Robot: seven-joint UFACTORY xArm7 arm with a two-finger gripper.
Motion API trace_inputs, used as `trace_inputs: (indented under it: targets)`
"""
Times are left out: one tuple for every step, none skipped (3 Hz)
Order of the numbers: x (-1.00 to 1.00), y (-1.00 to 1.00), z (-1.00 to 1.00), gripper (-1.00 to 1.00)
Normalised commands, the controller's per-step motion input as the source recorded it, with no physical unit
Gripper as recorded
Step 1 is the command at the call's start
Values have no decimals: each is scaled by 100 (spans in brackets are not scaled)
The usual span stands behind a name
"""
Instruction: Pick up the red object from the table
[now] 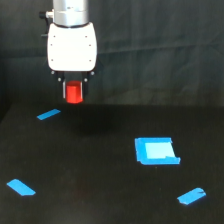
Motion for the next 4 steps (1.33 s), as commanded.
trace_inputs:
  targets:
    - [2,1,11,-100]
    - [4,1,6,-98]
    - [-3,-8,1,-97]
    - [-6,0,4,-95]
